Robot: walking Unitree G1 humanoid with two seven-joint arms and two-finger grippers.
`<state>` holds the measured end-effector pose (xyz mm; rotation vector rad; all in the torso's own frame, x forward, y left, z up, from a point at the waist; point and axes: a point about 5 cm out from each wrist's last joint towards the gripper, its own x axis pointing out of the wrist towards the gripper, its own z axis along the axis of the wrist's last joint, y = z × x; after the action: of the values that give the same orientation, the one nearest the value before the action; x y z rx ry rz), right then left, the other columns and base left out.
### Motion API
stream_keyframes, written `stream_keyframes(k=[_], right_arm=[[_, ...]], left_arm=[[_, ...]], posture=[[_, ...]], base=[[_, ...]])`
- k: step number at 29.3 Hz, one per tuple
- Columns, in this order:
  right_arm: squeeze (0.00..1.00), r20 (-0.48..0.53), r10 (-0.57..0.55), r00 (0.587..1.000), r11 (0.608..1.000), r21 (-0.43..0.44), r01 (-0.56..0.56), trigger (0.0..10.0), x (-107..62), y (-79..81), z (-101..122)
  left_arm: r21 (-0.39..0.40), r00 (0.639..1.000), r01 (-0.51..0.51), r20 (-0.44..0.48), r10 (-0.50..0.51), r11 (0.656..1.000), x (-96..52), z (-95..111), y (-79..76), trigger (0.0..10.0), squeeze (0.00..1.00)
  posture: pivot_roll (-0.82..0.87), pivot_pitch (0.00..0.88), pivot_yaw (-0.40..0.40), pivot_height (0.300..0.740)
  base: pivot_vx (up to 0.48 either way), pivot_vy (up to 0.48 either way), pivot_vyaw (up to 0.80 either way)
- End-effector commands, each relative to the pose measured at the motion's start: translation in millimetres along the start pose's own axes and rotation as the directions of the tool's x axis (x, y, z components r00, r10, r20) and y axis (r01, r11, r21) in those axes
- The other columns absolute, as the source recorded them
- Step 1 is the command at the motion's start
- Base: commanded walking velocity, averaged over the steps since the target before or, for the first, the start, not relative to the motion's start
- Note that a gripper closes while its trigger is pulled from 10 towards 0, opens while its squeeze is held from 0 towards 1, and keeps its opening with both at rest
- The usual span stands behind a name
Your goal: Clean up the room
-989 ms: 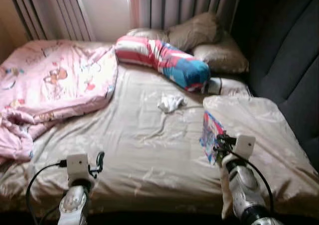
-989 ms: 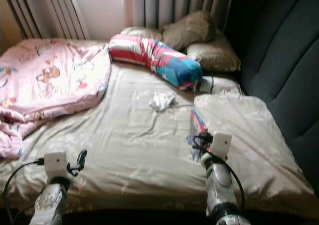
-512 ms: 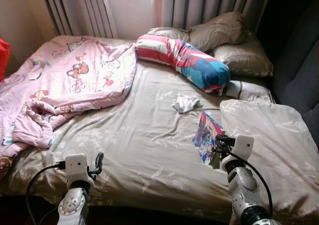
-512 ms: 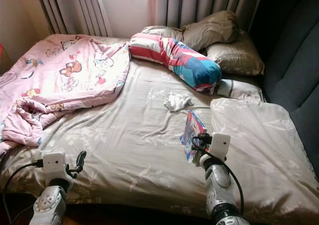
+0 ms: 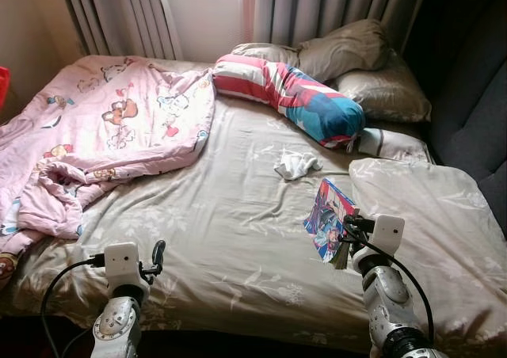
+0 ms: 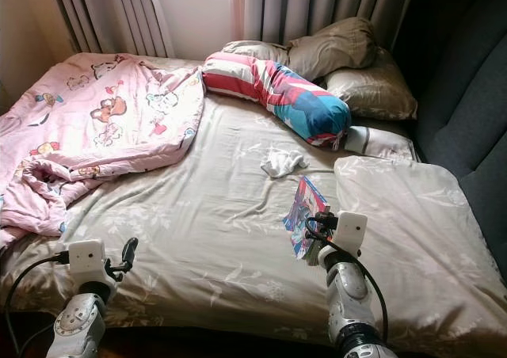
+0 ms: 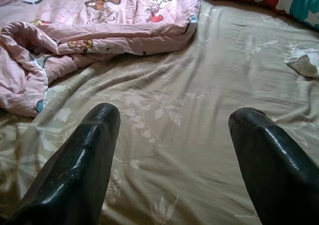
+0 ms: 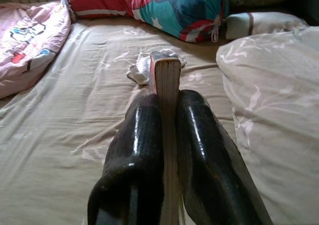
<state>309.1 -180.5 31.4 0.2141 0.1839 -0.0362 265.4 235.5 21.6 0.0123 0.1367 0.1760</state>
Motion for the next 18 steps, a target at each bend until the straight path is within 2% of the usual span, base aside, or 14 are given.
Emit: stream_keyframes(k=[1,3,18], right_arm=[[0.0,0.038,-0.016,0.999,1.0,0.014,0.016,10.0,5.0,-2.4,11.1],[0.0,0.043,-0.015,0.999,1.0,0.015,0.015,10.0,4.7,-2.7,11.4],[0.0,0.051,-0.025,0.998,1.0,0.009,0.025,10.0,4.9,-2.9,12.4]], left_arm=[[-0.003,1.0,0.0,-0.011,0.0,1.0,-0.7,-1.8,0.7,10.0,0.0],[-0.003,1.0,0.0,-0.011,0.0,1.0,-1.0,-2.0,0.8,10.0,0.0],[-0.004,1.0,-0.003,-0.01,0.003,1.0,-1.1,-1.9,1.2,10.0,0.0]], posture=[[0.1,0.023,-0.066,0.699],[0.1,0.023,-0.066,0.699],[0.1,0.03,-0.067,0.699]], base=[[0.0,0.0,-0.76],[0.0,0.0,-0.76],[0.0,0.0,0.0]])
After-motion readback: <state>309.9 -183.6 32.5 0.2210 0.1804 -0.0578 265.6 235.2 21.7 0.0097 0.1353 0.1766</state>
